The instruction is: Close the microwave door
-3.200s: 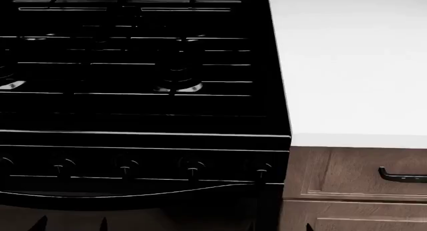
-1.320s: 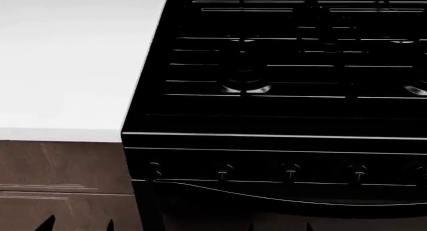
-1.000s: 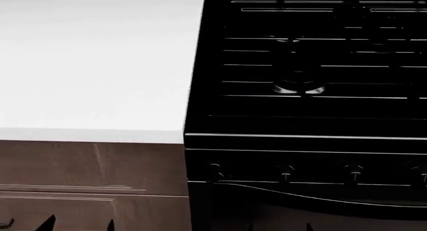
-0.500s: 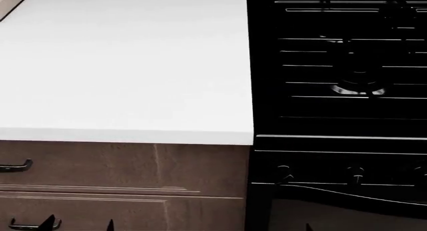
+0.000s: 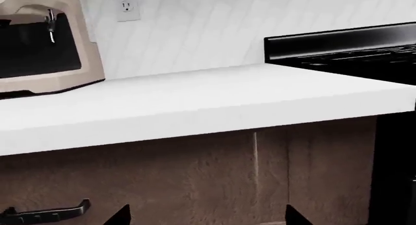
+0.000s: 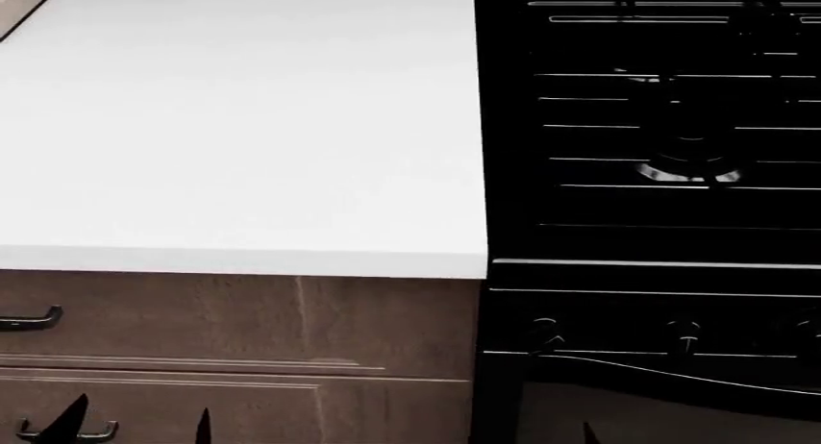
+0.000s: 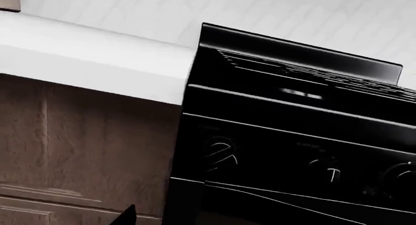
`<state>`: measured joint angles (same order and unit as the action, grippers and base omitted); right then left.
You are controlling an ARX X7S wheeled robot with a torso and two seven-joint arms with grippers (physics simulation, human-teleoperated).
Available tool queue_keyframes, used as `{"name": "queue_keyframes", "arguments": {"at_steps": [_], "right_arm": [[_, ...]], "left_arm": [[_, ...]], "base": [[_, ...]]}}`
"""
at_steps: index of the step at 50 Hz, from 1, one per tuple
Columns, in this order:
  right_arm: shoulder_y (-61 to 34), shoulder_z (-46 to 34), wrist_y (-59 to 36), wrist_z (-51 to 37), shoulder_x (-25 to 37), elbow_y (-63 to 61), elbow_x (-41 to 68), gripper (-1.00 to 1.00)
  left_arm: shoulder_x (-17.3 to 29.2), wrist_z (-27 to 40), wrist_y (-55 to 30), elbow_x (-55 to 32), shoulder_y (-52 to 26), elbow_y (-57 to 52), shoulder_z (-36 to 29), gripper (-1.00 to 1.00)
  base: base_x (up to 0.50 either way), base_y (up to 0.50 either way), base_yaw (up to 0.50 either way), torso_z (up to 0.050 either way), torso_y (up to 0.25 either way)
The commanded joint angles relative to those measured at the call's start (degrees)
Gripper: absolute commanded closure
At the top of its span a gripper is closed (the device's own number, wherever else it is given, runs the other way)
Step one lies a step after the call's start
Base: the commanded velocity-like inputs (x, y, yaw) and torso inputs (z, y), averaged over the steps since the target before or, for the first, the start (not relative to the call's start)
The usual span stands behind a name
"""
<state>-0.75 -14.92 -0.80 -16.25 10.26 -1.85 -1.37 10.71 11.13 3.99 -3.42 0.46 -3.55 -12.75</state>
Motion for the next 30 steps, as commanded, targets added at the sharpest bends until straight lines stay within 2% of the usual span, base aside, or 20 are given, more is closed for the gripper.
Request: {"name": "queue_keyframes", "arguments": {"at_steps": [1, 8, 15, 16, 22, 30], "right_arm": [[3.4, -4.8, 2.6, -2.1, 2.8, -10.6, -9.0, -1.00], [6.2, -7.5, 5.9, -3.4, 4.4, -17.9, -14.9, -1.00], [7.4, -6.8, 7.7, -5.3, 4.8, -21.2, -15.7, -1.00], [7.8, -6.7, 9.1, -7.2, 5.0, -21.8, -18.6, -1.00], [9.3, -5.6, 13.0, -9.9, 5.9, -24.5, -18.9, -1.00], [10.1, -4.8, 13.1, -11.2, 6.1, -26.9, -20.0, -1.00]], "left_arm": [[2.9, 5.1, 5.2, 10.1, 4.4, -12.1, -0.6, -1.00], [4.3, 7.6, 4.1, 17.3, 9.4, -25.5, 0.7, -1.00], [4.8, 8.5, 4.1, 20.1, 10.1, -27.3, 0.9, -1.00], [5.1, 8.7, 5.1, 20.3, 10.4, -27.6, 0.8, -1.00], [6.3, 9.5, 6.6, 26.8, 12.9, -32.3, 0.2, -1.00], [7.2, 10.8, 8.0, 28.5, 14.6, -34.5, 1.1, -1.00]], "base": [[0.00, 0.00, 0.00, 0.000, 0.000], [0.00, 0.00, 0.00, 0.000, 0.000], [0.00, 0.00, 0.00, 0.000, 0.000], [0.00, 0.00, 0.00, 0.000, 0.000], [0.00, 0.00, 0.00, 0.000, 0.000], [0.00, 0.00, 0.00, 0.000, 0.000]]}}
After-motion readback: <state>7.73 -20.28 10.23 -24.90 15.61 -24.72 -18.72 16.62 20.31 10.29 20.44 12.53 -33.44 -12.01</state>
